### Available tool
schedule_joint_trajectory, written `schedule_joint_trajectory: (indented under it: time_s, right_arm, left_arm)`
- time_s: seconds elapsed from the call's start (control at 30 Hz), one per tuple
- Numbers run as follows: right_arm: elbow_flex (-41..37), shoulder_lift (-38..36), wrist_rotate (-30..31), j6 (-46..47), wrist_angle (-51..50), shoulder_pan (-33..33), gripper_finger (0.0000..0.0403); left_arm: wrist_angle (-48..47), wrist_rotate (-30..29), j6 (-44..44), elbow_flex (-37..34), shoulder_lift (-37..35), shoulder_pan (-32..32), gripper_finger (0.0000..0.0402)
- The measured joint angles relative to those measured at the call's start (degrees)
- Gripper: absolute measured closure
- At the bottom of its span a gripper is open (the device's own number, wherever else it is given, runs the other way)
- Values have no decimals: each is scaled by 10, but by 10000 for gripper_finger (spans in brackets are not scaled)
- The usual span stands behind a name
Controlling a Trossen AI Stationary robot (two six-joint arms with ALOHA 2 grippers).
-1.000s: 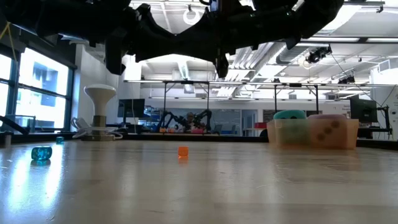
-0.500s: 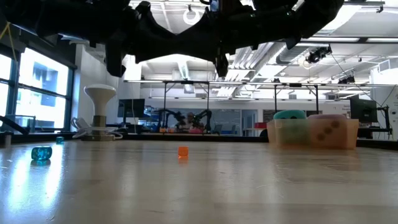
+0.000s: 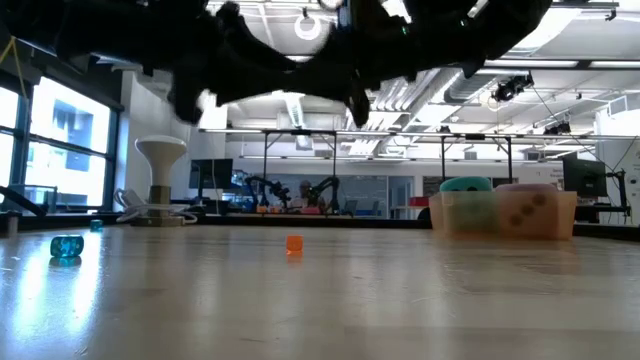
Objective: Pick & Place Dice
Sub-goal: Put the light blue small die into the orange bin
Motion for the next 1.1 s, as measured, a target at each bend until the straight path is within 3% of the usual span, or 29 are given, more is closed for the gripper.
schedule_joint_trajectory:
  time_s: [0.13, 0.37, 0.5, 0.7, 0.83, 0.97, 1.1]
  right_arm:
    - [-5, 6, 8, 6, -54, 0, 365]
    - [-4, -4, 87, 14, -134, 0, 365]
    - [-3, -42, 174, 15, -218, 2, 365]
    - [-1, -113, 355, 50, -384, 19, 365]
    - [-2, -152, 459, 114, -530, 23, 365]
    - [-2, -174, 527, 246, -703, 7, 365]
    - [-3, -182, 536, 427, -894, -37, 365]
  left_arm:
    - [18, -33, 13, 3, -2, 1, 219]
    - [16, -50, 9, 2, -1, -1, 219]
    - [14, -51, -27, 2, -1, 0, 219]
    - [5, -51, -112, 2, -1, 1, 219]
    - [-13, -43, -163, 1, -1, 3, 219]
    - [-29, -32, -196, 1, -1, 6, 219]
    - [-38, -22, -217, 0, -1, 9, 219]
